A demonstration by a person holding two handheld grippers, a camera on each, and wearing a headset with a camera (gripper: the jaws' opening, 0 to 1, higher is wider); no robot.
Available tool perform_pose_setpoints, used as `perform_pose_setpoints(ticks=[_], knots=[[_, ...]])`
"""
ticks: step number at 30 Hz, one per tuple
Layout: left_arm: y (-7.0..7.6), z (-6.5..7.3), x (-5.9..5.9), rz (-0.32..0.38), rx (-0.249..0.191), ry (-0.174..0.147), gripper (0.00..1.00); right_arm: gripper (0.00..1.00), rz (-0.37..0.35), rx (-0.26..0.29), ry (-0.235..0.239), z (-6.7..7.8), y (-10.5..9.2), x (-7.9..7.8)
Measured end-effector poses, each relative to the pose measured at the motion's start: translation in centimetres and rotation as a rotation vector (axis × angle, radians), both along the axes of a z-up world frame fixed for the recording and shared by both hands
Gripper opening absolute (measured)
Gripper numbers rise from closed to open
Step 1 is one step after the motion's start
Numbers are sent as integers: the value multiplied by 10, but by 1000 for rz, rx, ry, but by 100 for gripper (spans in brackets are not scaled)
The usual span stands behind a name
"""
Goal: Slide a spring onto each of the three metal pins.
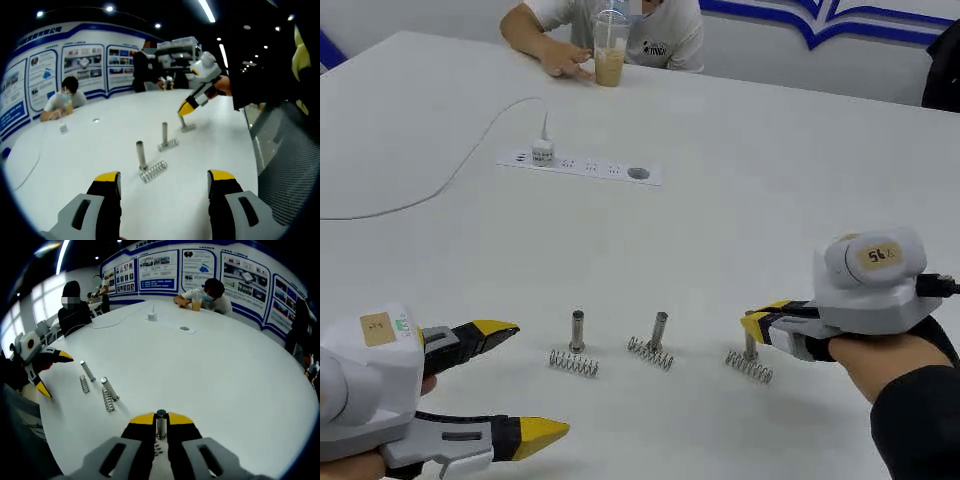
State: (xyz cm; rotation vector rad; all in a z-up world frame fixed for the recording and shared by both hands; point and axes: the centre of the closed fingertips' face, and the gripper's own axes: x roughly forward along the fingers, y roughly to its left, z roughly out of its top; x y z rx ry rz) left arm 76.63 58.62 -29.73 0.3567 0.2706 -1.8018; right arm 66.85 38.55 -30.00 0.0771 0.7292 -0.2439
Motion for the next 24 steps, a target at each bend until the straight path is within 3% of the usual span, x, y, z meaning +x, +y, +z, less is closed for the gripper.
perform_pose_setpoints(ticks=[24], knots=[[2,3,-3,-7,-3,-7,72,9,20,-29,0,0,4,-14]])
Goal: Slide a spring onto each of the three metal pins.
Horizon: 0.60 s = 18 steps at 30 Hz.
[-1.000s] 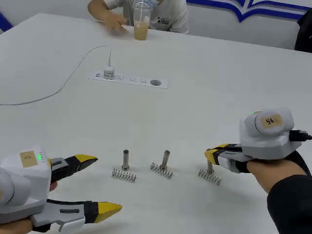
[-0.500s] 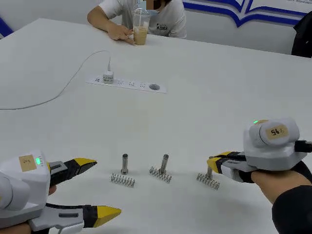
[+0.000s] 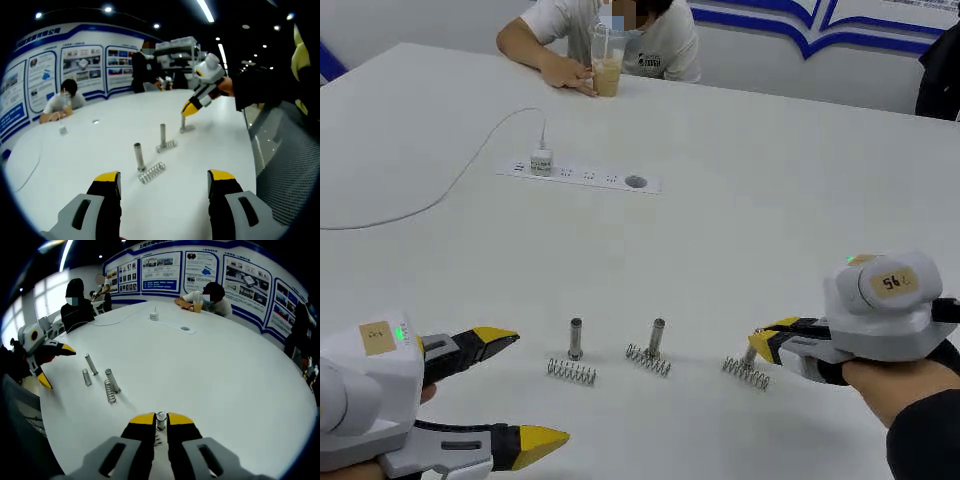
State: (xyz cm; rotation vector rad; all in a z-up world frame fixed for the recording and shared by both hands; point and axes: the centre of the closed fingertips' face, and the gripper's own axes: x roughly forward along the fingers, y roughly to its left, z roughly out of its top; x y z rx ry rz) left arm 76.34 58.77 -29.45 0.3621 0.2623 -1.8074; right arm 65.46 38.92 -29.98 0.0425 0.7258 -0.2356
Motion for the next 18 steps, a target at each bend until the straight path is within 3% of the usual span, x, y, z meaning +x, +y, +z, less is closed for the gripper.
perform_pose_setpoints(ticks=[18], knots=[[0,-1,-1,-2,0,1,72,12,12,-4,-6,3,1,-4]])
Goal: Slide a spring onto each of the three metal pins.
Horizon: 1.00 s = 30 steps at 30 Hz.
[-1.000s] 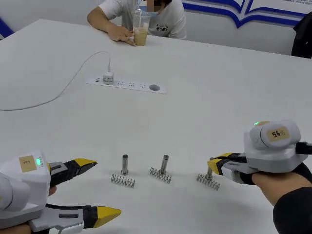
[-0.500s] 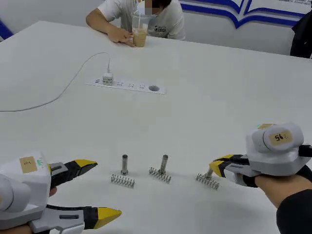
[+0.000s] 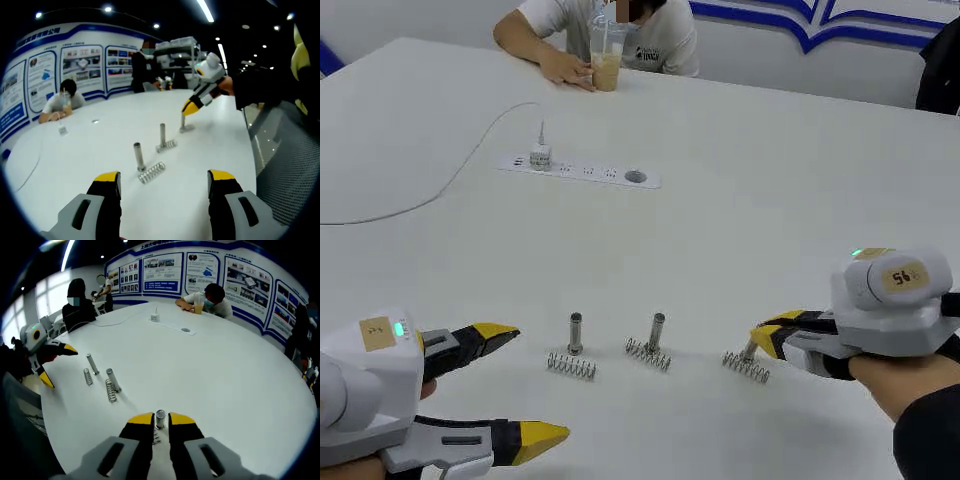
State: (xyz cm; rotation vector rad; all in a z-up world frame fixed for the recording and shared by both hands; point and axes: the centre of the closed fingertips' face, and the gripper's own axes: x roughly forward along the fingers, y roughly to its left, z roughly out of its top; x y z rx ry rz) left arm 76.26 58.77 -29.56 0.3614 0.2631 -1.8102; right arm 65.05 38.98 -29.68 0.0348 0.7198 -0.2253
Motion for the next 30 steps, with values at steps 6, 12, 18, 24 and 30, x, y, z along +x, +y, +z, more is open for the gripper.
perform_pose_setpoints(ticks=[6,12,18,24,30], knots=[[-1,0,0,-4,0,-1,72,13,12,4,10,-4,0,-8],[-1,0,0,-5,2,-3,72,13,45,18,24,-9,2,-13],[-2,0,0,-6,4,-3,72,15,108,21,48,-15,7,-14],[-2,-1,1,-5,6,-3,72,15,167,28,85,-26,13,-15],[0,-1,1,-3,11,-4,72,15,215,23,125,-35,17,-15]])
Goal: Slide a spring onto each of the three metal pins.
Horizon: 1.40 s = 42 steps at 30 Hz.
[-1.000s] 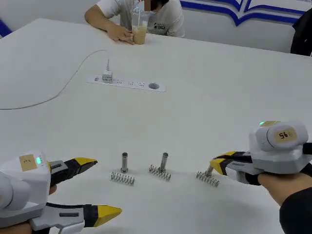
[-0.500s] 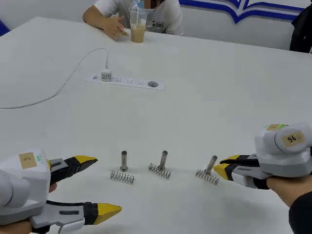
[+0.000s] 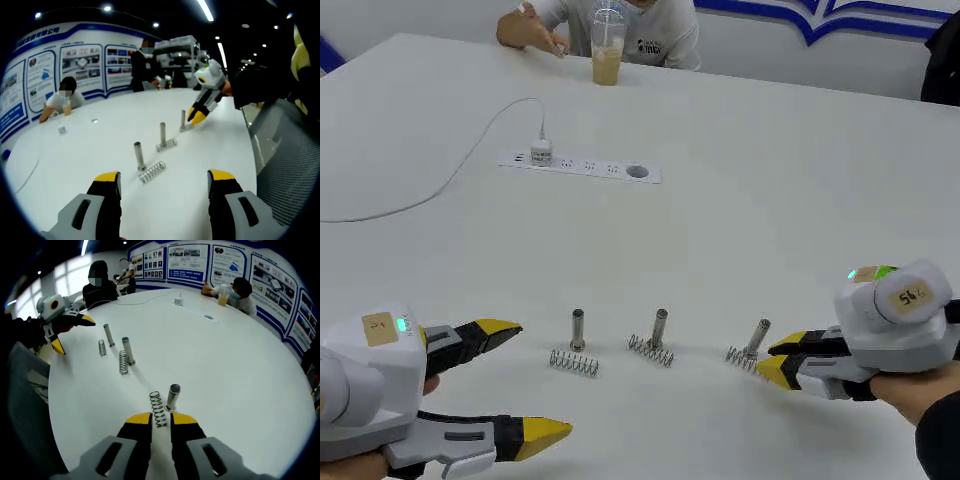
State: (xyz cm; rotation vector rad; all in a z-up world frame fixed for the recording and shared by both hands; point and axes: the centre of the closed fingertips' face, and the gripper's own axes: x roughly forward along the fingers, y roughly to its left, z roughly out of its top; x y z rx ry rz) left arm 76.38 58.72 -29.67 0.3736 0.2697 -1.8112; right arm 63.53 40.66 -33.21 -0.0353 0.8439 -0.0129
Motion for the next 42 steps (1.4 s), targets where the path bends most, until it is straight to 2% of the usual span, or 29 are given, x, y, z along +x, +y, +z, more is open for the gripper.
perform_pose_setpoints(ticks=[6,18,31,42], knots=[[0,1,0,1,2,0,72,15,46,-16,38,-6,2,0],[1,-1,0,3,7,3,72,15,86,-24,93,-17,2,-1],[2,-3,-1,1,9,7,72,12,73,30,106,-18,3,-1],[3,-4,-3,-4,9,10,71,11,79,30,106,-15,7,-2]])
